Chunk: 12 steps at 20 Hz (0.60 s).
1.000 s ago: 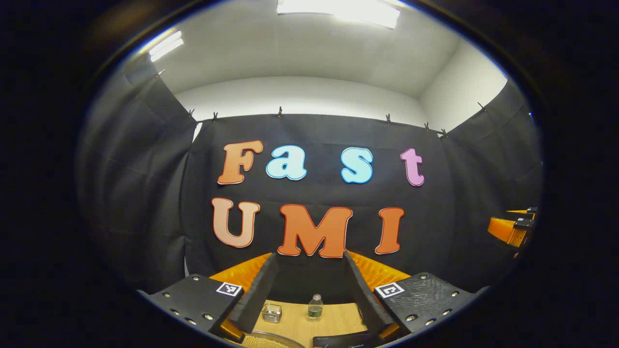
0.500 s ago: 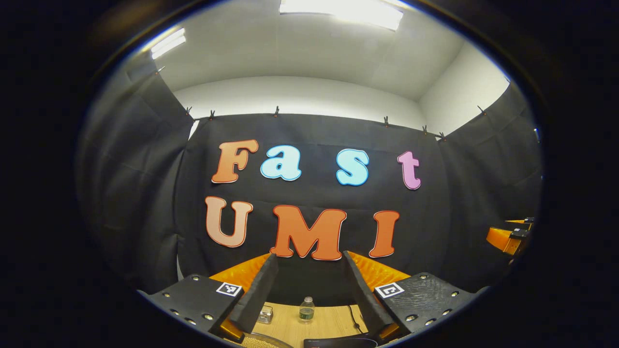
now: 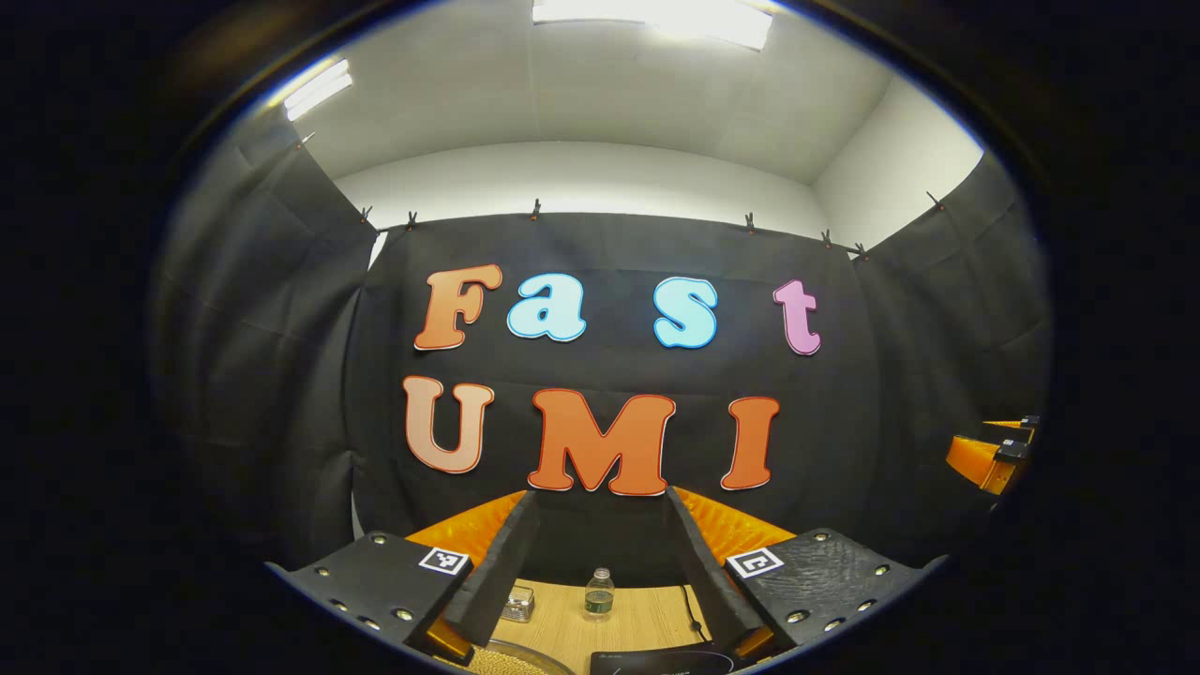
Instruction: First push the handle of the pot to place it horizontally, then grasp the pot with both hands and set it on the induction cooktop.
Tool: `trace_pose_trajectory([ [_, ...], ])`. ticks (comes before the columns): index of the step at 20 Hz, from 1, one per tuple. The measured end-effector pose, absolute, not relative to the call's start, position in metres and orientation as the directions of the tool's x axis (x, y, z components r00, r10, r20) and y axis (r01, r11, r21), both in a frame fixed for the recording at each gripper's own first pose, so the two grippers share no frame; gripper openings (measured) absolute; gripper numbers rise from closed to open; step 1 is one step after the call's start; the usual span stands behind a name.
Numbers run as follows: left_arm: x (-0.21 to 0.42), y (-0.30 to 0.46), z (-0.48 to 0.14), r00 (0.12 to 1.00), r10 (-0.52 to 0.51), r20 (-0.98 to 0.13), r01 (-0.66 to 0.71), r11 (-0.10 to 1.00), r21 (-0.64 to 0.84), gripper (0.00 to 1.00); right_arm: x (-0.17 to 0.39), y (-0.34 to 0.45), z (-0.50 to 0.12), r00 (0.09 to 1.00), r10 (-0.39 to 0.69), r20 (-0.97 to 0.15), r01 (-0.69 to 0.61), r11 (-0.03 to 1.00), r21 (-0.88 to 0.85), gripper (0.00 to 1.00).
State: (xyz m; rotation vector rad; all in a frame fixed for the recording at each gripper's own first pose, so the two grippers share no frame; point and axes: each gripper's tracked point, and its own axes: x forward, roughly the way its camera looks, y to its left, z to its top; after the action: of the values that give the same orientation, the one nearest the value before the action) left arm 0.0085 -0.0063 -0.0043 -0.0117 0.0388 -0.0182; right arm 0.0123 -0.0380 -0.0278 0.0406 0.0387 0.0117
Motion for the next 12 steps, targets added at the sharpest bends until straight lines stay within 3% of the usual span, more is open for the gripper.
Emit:
trace_pose_trajectory([
  [6,0.008,-0.005,-0.009,0.995,-0.011,-0.098,0.01,1.0,-0.003,0.83,0.007,-0.043,-0.039,0.997,0.065,-0.052,-0.064,0.998,0.02,0.97],
  [7,0.008,-0.005,-0.009,0.994,-0.011,-0.107,0.012,1.0,0.001,0.88,0.007,-0.048,-0.04,0.996,0.067,-0.055,-0.066,0.998,0.02,0.97],
  [10,0.001,-0.01,-0.027,0.988,-0.009,-0.156,0.013,1.0,0.022,0.65,0.01,-0.058,-0.044,0.993,0.105,-0.056,-0.105,0.994,0.017,0.97],
  [11,-0.002,-0.011,-0.037,0.983,-0.011,-0.184,0.017,0.999,0.029,0.51,0.01,-0.062,-0.044,0.991,0.126,-0.055,-0.126,0.992,0.009,0.97],
  [12,-0.007,-0.01,-0.046,0.978,0.004,-0.21,0.003,0.999,0.035,0.47,0.013,-0.069,-0.047,0.988,0.14,-0.061,-0.14,0.99,0.003,0.97],
])
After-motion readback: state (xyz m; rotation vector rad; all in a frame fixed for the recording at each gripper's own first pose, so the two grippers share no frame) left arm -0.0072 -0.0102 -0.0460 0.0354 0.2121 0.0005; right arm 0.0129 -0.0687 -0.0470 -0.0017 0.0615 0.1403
